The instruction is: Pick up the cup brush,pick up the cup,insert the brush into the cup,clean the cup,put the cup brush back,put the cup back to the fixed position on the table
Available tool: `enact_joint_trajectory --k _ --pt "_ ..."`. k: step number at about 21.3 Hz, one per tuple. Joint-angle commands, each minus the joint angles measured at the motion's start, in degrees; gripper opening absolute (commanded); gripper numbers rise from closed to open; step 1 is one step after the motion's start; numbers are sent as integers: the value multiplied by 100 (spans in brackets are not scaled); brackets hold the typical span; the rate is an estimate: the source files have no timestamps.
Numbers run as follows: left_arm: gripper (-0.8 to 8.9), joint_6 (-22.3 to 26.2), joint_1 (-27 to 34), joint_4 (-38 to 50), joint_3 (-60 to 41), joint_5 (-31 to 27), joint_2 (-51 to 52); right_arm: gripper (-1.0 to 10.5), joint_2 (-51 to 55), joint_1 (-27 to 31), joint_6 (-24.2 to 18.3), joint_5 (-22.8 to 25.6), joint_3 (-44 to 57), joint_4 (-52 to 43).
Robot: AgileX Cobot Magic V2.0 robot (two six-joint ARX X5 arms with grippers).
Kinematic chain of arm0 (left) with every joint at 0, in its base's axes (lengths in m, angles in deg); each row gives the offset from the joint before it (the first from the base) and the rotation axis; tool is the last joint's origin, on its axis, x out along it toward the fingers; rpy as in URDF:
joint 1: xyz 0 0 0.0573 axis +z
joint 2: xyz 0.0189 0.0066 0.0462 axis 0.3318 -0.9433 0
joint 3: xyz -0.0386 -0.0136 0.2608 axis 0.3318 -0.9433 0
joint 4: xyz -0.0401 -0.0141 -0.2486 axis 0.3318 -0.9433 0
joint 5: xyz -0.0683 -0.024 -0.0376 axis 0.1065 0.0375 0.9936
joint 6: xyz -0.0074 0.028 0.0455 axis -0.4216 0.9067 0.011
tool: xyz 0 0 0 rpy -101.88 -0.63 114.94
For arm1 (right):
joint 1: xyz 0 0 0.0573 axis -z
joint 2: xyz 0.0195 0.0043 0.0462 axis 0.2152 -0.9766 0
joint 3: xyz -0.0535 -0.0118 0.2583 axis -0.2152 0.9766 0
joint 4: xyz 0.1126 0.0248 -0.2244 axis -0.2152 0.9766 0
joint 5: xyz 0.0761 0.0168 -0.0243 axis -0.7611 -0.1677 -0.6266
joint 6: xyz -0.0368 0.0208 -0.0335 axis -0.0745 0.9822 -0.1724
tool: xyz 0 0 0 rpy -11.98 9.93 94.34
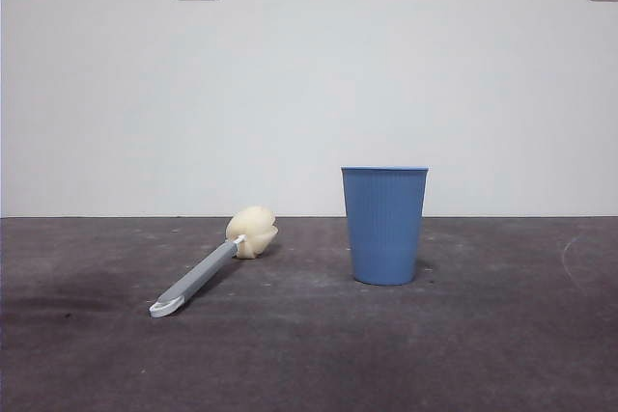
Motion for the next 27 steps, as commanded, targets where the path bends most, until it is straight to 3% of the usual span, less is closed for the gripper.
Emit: enact_joint_trajectory --k 1,5,9,11,13,17,19,21,27 --pt "-4 66 0 17 -26 -13 13 2 20 -11 50 15 -22 -26" --pt "-4 72 0 20 -26 -17 13 2 20 -11 50 15 -22 -26" --pt "-4 297 22 17 -26 -1078 79 2 20 -11 50 15 -22 -26" --pt "-4 542 140 114 -28 -1228 199 2 17 -11 48 15 -22 -26" --pt "-4 1027 518 1104 -72 -1211 459 2 17 -11 48 15 -22 -24" --pt "-4 1700 1554 4935 -1099 -1167 1331 2 17 -11 48 15 -22 -24" --pt "-4 1808 2044 6406 -2022 -1169 1773 2 17 -11 50 17 -22 -24" --pt "-4 1808 2424 7038 -2822 -1174 2079 2 17 -11 50 15 -22 -24" --pt "-4 1775 2953 7073 -4155 -824 2538 2 17 -11 50 15 -22 -24"
